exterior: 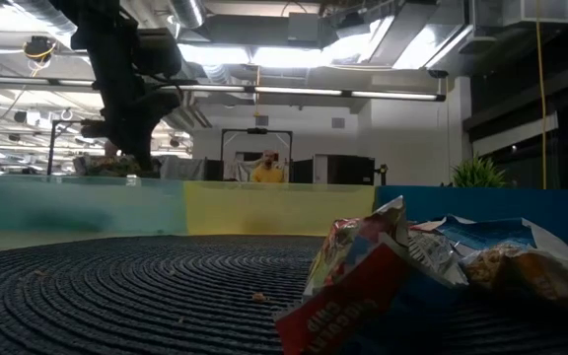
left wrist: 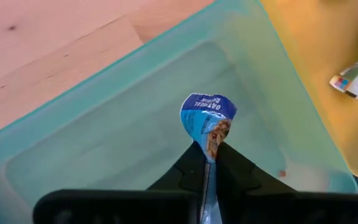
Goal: Pick and place Granola Bars by type
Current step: Put the blue granola bar into the green bin, then put the orange granola bar into the yellow bin
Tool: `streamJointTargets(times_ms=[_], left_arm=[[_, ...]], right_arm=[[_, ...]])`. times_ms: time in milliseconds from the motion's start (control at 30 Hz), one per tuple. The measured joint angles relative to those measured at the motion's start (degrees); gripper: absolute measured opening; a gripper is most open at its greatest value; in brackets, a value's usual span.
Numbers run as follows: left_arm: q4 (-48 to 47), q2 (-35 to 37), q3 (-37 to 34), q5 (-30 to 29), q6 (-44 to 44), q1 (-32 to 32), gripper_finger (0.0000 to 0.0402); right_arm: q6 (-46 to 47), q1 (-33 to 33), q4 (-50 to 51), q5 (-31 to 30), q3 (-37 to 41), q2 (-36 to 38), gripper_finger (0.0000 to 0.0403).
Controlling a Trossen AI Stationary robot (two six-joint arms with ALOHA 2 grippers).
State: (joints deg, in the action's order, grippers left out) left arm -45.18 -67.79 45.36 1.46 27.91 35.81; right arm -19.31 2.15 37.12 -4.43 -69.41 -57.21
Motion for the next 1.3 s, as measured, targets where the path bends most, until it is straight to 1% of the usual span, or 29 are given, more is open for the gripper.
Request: streamJointTargets(times_ms=[233,500,700,800,867,933,1033,1100,1167,1300], left_arm=[[0.23,0.00,0.00,-0.19,-0.03,0.31,0.0036],[0.25,0.00,0.00,0.05,0.59,0.14,0.0071],[3.40,0.00,0.00,1.73,4.65,-3.36,0.0095],[7.26,0.00,0.00,1.74,7.33,-6.87,0.0101],[10.03,0.00,0.00,1.76,8.97,-9.60,0.0102],[12.80,0.02,0.00,1.76,10.90,-12.62,0.0101],[18.07,0.02,0.00,1.47,14.30,-18.19,0.0098],[22.63,0.02,0.00,-0.39,16.36,-22.64,0.0096],[27.74,0.02,0.00,-3.50,17.70,-27.51,0.0095],[37.99,0.02,0.00,-10.63,18.07,-36.84,0.0095]], right_arm=[[0.00,0.00,0.36,0.00,0.00,0.00,0.0174],[-0.20,0.00,2.58,0.00,0.00,0.00,0.0174],[-0.22,0.00,4.66,0.04,0.00,0.00,0.0174],[-0.27,0.00,5.24,0.58,0.00,0.02,0.0174],[-0.64,0.00,5.27,3.23,0.00,0.34,0.0174],[-1.93,0.00,5.29,7.14,0.00,1.07,0.0174],[-5.04,0.00,5.79,15.80,0.06,2.52,0.0174],[-7.16,-0.01,5.71,21.20,0.82,3.95,0.0174],[-9.27,-0.04,5.62,24.36,1.93,5.13,0.0174],[-10.93,-0.04,5.71,25.58,5.10,6.70,0.0174]])
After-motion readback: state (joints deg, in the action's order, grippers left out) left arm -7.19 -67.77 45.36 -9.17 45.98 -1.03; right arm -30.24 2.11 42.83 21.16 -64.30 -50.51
